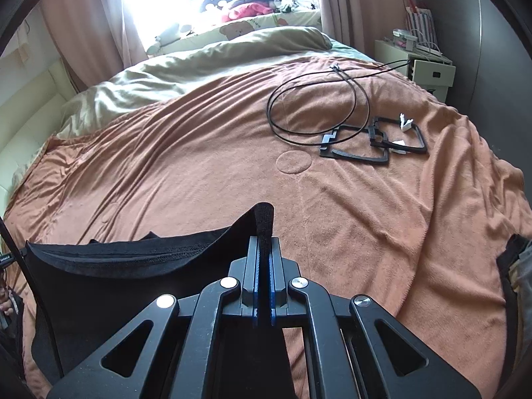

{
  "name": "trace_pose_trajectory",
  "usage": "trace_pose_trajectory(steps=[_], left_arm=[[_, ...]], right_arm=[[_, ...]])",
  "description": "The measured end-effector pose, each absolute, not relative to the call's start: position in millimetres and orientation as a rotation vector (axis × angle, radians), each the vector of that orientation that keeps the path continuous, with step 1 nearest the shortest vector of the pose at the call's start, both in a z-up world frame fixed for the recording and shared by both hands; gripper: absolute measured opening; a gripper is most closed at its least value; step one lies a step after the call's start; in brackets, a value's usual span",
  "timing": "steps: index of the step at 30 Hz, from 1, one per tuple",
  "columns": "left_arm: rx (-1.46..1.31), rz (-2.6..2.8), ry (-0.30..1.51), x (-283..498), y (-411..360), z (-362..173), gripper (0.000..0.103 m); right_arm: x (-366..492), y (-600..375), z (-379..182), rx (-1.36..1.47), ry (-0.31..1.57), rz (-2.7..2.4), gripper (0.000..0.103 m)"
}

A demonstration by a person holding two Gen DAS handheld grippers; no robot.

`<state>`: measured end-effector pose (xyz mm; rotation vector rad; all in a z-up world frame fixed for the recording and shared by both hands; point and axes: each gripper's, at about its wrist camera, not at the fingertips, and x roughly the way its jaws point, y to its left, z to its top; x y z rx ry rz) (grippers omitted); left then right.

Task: Fold small clothes
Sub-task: 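Lift the folded t-shirt off the bed with both tools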

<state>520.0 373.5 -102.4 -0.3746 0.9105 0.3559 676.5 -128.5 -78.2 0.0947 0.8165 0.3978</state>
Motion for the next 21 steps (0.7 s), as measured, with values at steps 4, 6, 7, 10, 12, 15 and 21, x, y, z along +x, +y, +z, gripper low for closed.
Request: trace_pose_trajectory(steps=[4,6,7,10,12,15,21], left_arm=[[-0.335,0.370,0.946,541,374,-122,0.003],[-0.332,0.371,0.958,549,376,-130,0.003],[-0.330,0.371,0.966,553,376,-134,0.003],[-0.317,0.375,0.979,559,377,-143,0.003],[-0.309,0.378,0.959,559,375,-142,0.003],[-0.295,0.381,0.945,557,372,-136,0.003],[-0.275,0.382,0.926,564,370,-124,0.003]], right_arm=[[697,-117,-94,0.092,0.839,0.381,0.000],[703,-113,-101,0.094,0.851,0.374,0.000],[706,-111,-104,0.091,0.857,0.370,0.000],[713,-105,-114,0.088,0.871,0.359,0.000],[714,-106,-116,0.099,0.871,0.356,0.000],[710,-109,-113,0.105,0.855,0.356,0.000],[710,-115,-110,0.110,0.838,0.344,0.000]])
